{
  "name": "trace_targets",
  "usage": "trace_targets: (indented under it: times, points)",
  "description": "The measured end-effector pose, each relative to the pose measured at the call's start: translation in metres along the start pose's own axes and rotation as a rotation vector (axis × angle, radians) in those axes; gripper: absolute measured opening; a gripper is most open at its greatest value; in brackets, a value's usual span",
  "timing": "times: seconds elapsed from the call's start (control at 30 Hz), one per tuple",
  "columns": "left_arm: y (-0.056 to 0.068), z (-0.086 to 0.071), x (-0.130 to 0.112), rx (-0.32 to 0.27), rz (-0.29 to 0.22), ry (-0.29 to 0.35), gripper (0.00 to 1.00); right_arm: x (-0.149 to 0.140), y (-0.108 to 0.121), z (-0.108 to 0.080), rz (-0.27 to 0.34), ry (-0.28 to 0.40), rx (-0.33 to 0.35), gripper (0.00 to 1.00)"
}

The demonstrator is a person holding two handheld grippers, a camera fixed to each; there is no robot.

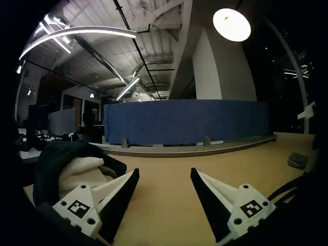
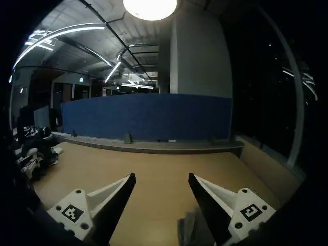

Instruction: Fold towel

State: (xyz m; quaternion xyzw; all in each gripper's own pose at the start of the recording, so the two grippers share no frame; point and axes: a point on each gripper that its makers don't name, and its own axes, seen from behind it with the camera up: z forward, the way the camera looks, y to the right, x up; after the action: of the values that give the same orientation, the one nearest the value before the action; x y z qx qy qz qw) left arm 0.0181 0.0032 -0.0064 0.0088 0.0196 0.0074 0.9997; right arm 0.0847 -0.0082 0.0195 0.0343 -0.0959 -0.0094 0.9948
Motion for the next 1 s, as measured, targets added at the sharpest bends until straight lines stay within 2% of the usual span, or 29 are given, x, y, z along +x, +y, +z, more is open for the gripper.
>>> trace_targets:
  times: [0.2,0.3,0.5,0.8,1.0]
  points:
    - [-0.004,-0.002,-0.002,0.006,0.014,0.013,0.92,0.001,0.0,0.003,-0.007,0.002,-0.002,1.0]
    - [-0.001,-0.002,-0.002,-0.003,0.017,0.015,0.93,0.001,0.0,0.004,-0.01,0.002,-0.004,1.0]
    - [-0.004,-0.002,-0.006,-0.008,-0.017,0.016,0.93,-0.001,-0.003,0.005,-0.019,-0.002,0.0,1.0]
    - [-0.009,0.002,-0.016,-0.003,-0.016,-0.035,0.93,-0.001,0.001,0.004,-0.019,0.0,-0.004,1.0]
    - [-0.008,0.002,-0.019,-0.002,-0.017,-0.038,0.93,0.001,0.005,0.004,-0.012,0.015,-0.003,1.0]
